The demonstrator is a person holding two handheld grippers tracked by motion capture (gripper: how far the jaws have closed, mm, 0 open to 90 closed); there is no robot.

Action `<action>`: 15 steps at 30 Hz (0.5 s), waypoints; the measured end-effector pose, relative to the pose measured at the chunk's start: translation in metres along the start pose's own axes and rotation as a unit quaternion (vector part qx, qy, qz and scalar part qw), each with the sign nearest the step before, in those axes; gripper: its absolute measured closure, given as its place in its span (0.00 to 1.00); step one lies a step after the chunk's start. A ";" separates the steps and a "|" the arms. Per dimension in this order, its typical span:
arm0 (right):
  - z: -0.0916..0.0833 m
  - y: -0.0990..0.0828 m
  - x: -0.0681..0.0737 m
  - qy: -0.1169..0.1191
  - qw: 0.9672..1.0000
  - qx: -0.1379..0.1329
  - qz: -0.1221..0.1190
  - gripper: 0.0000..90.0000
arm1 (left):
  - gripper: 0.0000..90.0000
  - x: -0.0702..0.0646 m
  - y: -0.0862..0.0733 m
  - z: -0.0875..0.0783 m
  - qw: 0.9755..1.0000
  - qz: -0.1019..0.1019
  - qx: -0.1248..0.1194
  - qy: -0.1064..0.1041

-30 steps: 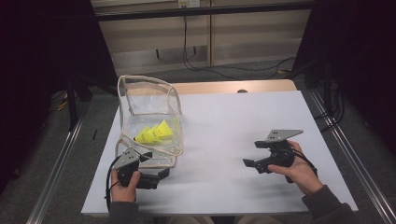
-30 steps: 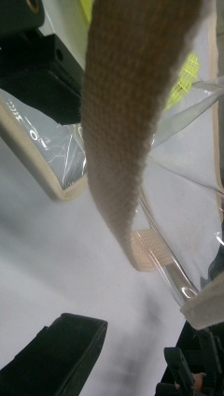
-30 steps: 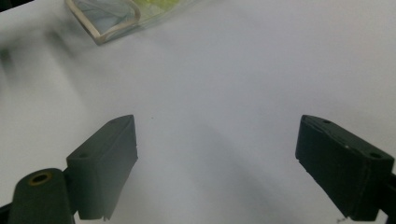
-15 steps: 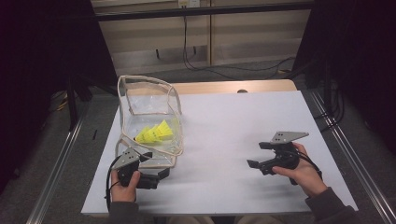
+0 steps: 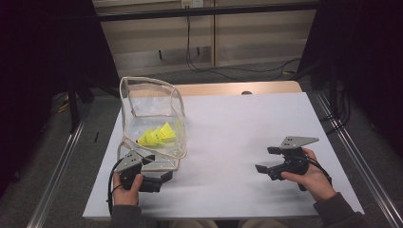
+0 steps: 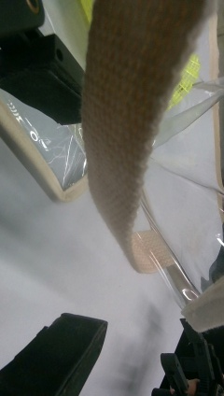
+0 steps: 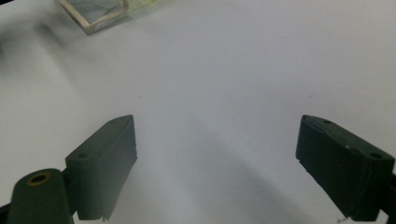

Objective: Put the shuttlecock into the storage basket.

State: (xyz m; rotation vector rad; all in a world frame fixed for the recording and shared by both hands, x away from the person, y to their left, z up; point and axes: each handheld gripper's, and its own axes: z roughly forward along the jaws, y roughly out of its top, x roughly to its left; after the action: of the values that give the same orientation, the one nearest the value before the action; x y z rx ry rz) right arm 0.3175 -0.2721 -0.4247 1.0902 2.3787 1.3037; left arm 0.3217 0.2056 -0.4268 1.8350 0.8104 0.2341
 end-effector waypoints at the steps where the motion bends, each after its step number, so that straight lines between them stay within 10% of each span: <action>1: 0.000 0.000 0.000 0.000 1.000 0.000 0.000 0.13 | 0.02 0.000 0.000 0.000 1.000 0.000 0.000 0.000; 15: -0.006 -0.008 -0.003 -0.007 1.000 -0.003 0.004 0.13 | 0.02 0.000 0.000 0.000 1.000 0.000 0.000 0.000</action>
State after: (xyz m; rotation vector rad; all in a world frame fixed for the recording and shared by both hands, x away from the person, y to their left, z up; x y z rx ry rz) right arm 0.3128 -0.2806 -0.4278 1.1060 2.3619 1.3004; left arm 0.3218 0.2057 -0.4268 1.8358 0.8100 0.2350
